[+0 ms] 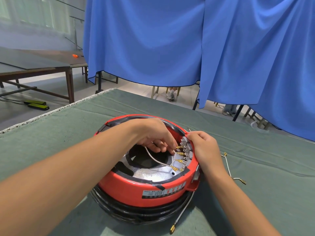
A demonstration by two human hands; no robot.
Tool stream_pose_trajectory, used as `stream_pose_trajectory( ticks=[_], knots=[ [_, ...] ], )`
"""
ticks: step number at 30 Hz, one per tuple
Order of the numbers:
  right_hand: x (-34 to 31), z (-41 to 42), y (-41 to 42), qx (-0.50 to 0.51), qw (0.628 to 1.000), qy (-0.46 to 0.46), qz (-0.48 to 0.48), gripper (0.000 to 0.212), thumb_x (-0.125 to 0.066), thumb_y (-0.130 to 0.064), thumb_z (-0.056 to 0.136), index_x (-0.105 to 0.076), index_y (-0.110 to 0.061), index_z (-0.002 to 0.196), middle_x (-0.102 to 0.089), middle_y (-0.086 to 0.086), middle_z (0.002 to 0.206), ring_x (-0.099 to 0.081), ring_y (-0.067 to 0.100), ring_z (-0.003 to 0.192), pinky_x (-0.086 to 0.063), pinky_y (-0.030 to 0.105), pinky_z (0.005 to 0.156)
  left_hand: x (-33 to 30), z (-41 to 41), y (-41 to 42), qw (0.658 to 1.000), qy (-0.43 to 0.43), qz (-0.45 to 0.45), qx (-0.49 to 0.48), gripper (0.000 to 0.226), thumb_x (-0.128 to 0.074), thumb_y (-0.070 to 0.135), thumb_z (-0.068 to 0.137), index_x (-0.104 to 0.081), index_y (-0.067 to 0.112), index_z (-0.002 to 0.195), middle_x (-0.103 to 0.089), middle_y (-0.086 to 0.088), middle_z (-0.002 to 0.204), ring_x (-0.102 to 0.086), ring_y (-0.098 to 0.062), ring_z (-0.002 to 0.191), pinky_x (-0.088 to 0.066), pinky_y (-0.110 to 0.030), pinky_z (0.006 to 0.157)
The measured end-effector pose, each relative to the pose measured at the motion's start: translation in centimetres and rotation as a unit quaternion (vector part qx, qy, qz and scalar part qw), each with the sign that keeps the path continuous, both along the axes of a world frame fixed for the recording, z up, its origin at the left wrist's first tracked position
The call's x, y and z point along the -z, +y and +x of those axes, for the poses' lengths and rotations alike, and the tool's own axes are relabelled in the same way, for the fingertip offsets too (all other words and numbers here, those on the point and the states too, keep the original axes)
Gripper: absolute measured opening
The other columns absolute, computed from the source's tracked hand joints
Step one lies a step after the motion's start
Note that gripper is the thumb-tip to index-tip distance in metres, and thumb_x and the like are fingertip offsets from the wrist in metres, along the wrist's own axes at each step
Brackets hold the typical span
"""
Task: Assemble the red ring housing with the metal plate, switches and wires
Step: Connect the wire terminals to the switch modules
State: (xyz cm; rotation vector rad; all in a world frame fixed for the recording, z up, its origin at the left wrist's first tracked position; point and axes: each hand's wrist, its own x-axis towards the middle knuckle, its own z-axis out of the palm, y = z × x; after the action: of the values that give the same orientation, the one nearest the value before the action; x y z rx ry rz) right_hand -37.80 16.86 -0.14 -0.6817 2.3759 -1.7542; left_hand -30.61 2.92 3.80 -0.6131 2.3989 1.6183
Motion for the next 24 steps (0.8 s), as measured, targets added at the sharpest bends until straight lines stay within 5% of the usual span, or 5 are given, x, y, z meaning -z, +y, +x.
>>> stream_pose_trajectory(
  ticks=[14, 24],
  knots=[
    [0.0, -0.1, 0.0, 0.003, 1.000, 0.000, -0.006, 0.013, -0.056, -0.017, 0.087, -0.067, -0.016, 0.081, -0.068, 0.002, 0.081, -0.062, 0.019, 0.081, -0.048, 0.034, 0.072, 0.2, -0.2, 1.1, 0.998, 0.030, -0.031, -0.056, 0.008, -0.064, 0.000, 0.082, -0.070, 0.004, 0.082, -0.069, -0.006, 0.064, -0.061, -0.008, 0.045, -0.044, -0.017, 0.042],
    [0.0, 0.0, 0.0, -0.003, 1.000, 0.001, 0.002, 0.013, -0.055, -0.019, 0.088, -0.067, -0.017, 0.083, -0.068, 0.003, 0.083, -0.063, 0.022, 0.083, -0.050, 0.038, 0.075, -0.1, 0.2, 1.2, 0.997, 0.026, -0.005, -0.073, 0.008, -0.065, -0.002, 0.083, -0.068, 0.006, 0.083, -0.070, -0.010, 0.083, -0.059, -0.012, 0.054, -0.046, -0.020, 0.047]
  ],
)
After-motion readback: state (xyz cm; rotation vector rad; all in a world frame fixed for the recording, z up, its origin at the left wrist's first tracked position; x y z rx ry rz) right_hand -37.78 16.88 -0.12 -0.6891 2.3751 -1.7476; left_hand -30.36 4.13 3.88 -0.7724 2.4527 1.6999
